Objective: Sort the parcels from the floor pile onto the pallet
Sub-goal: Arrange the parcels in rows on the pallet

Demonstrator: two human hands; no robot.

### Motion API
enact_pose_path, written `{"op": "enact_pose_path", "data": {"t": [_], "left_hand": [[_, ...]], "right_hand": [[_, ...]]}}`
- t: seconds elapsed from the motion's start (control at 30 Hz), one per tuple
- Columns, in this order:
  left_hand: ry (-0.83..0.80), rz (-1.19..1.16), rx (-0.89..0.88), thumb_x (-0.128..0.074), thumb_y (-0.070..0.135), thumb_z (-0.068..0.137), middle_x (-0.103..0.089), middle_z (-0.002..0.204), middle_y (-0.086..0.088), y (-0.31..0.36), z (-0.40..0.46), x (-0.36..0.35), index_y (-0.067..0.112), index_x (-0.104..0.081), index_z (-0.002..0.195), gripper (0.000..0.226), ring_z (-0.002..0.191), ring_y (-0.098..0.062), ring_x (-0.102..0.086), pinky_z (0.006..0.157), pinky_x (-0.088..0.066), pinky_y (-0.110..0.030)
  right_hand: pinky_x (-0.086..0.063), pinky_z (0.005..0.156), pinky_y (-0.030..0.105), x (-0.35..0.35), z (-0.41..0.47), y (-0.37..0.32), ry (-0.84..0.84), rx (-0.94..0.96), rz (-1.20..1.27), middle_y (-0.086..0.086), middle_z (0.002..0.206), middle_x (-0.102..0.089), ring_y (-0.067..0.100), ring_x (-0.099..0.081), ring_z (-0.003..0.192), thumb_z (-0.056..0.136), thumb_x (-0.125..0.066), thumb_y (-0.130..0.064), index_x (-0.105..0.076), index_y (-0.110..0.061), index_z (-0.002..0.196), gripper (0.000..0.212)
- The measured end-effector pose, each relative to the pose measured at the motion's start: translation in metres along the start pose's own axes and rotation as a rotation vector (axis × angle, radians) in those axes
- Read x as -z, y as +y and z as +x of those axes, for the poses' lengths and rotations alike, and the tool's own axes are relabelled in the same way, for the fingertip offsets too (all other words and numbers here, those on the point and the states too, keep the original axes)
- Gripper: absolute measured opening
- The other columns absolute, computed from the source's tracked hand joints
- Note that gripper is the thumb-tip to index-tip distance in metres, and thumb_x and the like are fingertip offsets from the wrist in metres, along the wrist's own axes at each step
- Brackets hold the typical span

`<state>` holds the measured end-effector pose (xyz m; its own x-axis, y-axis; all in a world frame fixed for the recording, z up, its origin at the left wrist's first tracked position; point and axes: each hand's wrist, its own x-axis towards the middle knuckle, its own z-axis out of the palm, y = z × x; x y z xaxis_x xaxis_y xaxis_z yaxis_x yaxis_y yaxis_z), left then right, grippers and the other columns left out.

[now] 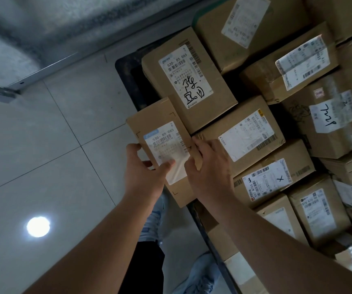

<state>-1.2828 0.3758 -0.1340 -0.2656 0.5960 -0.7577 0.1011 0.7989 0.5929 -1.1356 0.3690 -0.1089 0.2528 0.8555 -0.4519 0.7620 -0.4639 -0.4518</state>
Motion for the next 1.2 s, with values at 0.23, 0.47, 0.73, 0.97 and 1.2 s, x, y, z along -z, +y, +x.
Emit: {"op": "enact_pose_path", "data": {"t": [0.23, 0.47, 0.73, 0.97, 1.2], "left_hand": [[-0.079, 0.023, 0.071, -0.094, 0.016, 0.071, -0.074, 0.104, -0.001, 0.008, 0.006, 0.007, 0.035, -0.045, 0.126, 0.076, 0.095, -0.022, -0.074, 0.078, -0.064, -0.046], [-0.139, 0.017, 0.092, -0.094, 0.013, 0.07, -0.068, 0.116, -0.001, 0.017, 0.004, 0.015, 0.03, -0.042, 0.143, 0.091, 0.109, -0.024, -0.068, 0.074, -0.063, -0.036], [-0.036, 0.21, -0.015, -0.079, 0.049, 0.084, -0.047, 0.149, -0.004, 0.017, -0.001, 0.025, 0.032, -0.017, 0.162, 0.101, 0.129, -0.022, -0.053, 0.1, -0.049, -0.043], [0.01, 0.662, -0.452, -0.065, 0.042, 0.095, -0.026, 0.159, 0.001, 0.04, -0.029, 0.04, 0.031, -0.008, 0.161, 0.088, 0.14, -0.027, -0.042, 0.099, -0.051, -0.043], [0.019, 0.882, -0.644, -0.07, 0.037, 0.093, -0.029, 0.16, -0.003, 0.077, -0.076, 0.053, 0.025, -0.021, 0.157, 0.081, 0.137, -0.035, -0.046, 0.096, -0.05, -0.047]], "right_hand": [[-0.035, 0.088, 0.028, -0.003, 0.002, 0.0, -0.009, -0.018, -0.02, -0.009, 0.132, -0.051, 0.014, -0.048, 0.121, 0.099, -0.054, -0.034, -0.05, -0.031, 0.148, 0.049], [-0.033, 0.091, 0.028, -0.001, 0.001, -0.008, -0.013, -0.007, -0.056, -0.006, 0.135, -0.046, 0.013, -0.043, 0.123, 0.099, -0.055, -0.038, -0.04, -0.032, 0.148, 0.051], [-0.049, 0.101, 0.04, 0.003, -0.003, -0.022, -0.037, 0.006, -0.05, -0.003, 0.139, -0.044, 0.015, -0.043, 0.124, 0.101, -0.055, -0.033, -0.042, -0.029, 0.151, 0.052], [-0.053, 0.102, 0.049, 0.02, -0.02, -0.04, -0.074, 0.061, 0.001, -0.006, 0.151, -0.042, 0.019, -0.048, 0.13, 0.105, -0.047, -0.033, -0.041, -0.026, 0.154, 0.05], [-0.042, 0.114, 0.047, 0.065, -0.056, -0.059, -0.041, 0.103, -0.012, -0.004, 0.162, -0.038, 0.022, -0.043, 0.141, 0.106, -0.047, -0.031, -0.042, -0.025, 0.155, 0.05]]}}
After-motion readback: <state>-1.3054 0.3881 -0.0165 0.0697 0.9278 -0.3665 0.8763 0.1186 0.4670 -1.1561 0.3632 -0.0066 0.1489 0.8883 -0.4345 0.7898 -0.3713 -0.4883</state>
